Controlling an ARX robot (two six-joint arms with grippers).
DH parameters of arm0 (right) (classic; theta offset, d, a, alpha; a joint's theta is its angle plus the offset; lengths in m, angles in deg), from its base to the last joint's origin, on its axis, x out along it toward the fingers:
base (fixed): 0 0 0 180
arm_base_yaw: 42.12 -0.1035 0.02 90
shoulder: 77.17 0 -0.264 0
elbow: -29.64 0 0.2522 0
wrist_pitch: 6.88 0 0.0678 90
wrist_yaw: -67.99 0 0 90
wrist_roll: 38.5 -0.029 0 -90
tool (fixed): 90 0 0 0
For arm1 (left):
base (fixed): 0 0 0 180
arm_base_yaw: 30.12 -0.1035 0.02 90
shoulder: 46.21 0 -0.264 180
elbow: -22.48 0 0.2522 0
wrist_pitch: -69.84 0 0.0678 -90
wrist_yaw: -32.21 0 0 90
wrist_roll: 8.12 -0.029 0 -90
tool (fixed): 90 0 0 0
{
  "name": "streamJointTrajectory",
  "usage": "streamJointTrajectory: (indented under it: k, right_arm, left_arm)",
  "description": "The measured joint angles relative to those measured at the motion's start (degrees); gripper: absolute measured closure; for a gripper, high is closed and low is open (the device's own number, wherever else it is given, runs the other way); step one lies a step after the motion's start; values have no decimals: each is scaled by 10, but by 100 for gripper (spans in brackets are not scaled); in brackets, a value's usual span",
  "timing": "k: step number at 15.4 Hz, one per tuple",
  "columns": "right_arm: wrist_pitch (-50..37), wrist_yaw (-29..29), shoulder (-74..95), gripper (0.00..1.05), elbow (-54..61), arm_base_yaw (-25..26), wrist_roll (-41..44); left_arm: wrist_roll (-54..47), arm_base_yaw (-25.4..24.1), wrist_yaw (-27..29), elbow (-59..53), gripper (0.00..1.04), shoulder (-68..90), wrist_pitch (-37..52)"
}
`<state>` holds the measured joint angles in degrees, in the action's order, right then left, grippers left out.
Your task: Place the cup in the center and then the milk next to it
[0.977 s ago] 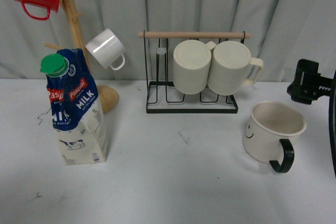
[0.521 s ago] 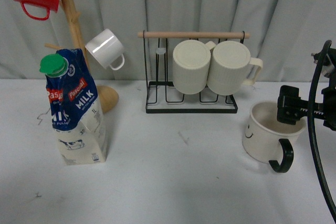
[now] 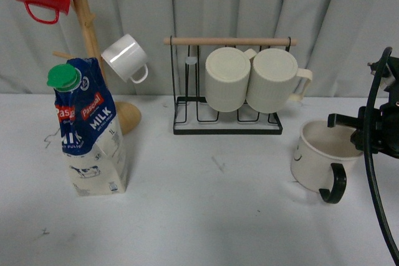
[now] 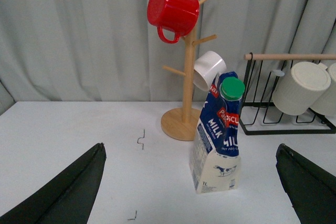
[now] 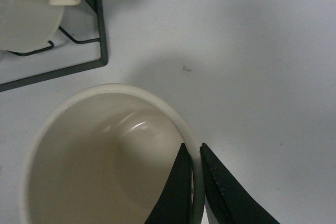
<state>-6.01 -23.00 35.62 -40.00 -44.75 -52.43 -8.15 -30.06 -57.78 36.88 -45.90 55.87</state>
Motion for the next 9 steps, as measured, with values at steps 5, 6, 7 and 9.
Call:
streamJointTrajectory:
  k: [5,6,7,9]
  right_arm:
    - [13,27,-81,101,20,-47,-7]
    - [17,23,-87,101,16,-66,-9]
    - [30,3,-85,101,1,-96,-9]
    - [46,-15,-66,101,-32,-127,-8]
  left_arm:
    - [0,0,0,0,7,0,0]
    - [0,0,0,0,7,0,0]
    - [0,0,0,0,7,0,0]
    - [0,0,0,0,7,0,0]
